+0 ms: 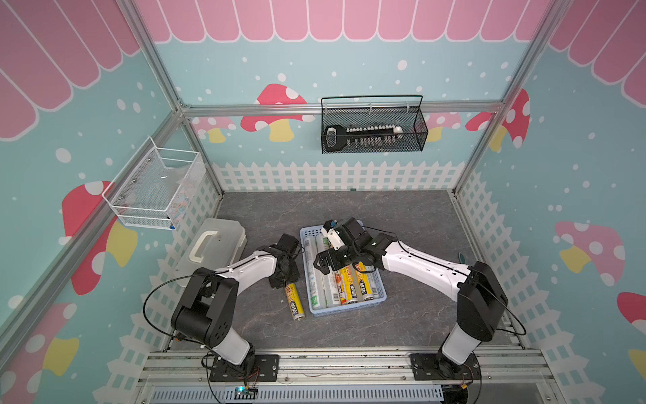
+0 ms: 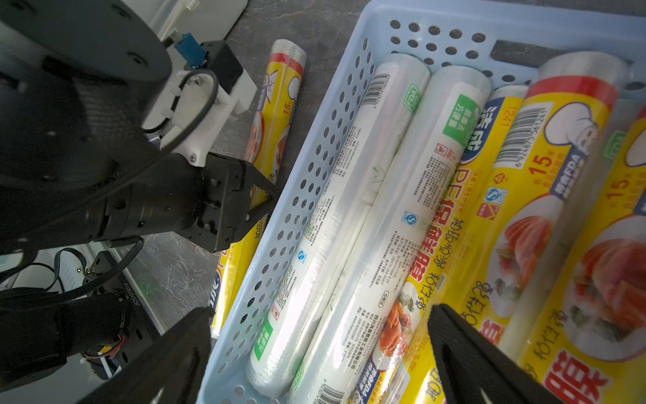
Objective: Put the plastic wrap into the basket
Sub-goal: Pick up the plastic wrap from the center of the board, then place the plastic wrap in the basket.
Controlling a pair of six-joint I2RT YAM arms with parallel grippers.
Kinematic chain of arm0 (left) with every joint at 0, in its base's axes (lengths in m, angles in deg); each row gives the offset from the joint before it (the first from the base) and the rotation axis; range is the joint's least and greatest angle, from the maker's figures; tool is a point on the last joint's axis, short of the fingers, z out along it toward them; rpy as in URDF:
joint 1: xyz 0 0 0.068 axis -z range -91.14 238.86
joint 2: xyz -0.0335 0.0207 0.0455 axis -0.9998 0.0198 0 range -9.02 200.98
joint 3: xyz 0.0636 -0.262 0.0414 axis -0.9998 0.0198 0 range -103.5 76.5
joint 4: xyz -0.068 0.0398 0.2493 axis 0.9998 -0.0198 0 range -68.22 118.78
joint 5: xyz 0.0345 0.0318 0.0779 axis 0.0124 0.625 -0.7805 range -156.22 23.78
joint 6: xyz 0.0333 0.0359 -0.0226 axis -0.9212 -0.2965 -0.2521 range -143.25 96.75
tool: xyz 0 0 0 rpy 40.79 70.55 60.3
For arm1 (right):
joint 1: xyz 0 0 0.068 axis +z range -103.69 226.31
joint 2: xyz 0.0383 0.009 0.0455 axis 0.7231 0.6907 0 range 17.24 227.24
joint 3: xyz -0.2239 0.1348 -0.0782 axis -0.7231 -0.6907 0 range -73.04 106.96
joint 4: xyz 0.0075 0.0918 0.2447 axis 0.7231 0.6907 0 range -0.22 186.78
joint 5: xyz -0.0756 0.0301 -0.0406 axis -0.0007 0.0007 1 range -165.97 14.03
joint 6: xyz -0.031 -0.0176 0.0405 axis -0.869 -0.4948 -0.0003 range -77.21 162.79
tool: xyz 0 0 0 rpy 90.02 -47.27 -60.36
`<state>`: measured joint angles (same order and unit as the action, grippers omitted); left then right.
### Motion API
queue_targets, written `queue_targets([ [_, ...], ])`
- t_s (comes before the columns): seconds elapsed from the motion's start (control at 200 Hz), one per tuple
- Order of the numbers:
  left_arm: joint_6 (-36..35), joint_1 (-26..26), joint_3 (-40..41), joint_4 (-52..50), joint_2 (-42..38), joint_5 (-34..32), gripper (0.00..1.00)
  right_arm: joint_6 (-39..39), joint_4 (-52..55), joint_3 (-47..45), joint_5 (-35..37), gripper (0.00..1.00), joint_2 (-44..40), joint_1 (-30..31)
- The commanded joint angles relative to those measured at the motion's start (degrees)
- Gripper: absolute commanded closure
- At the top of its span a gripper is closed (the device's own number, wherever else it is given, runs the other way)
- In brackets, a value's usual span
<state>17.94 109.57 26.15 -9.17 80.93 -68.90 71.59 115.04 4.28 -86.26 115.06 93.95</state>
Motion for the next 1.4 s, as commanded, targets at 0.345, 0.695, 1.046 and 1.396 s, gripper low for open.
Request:
queue_targets([
  [0.345,1.5,0.3,0.0,2.8,-23.5,-5.4,0.8,0.5,-4.8,-7.5,8.4,0.01,-10.5,0.3],
  [0.695,-0.7,8.2,-7.6,14.5,-15.5,6.2,0.82,4.0,-9.0,-16.2,21.0,0.01,-20.4,0.2],
  [1.046,2.3,10.8,-11.6,16.8,-5.4,13.1,0.81,6.6,-9.4,-21.5,24.0,0.01,-25.0,-0.4],
  [1.396,5.9,13.3,-10.9,16.8,1.1,16.0,0.78,9.8,-9.6,-22.8,19.3,0.01,-24.6,-3.2],
])
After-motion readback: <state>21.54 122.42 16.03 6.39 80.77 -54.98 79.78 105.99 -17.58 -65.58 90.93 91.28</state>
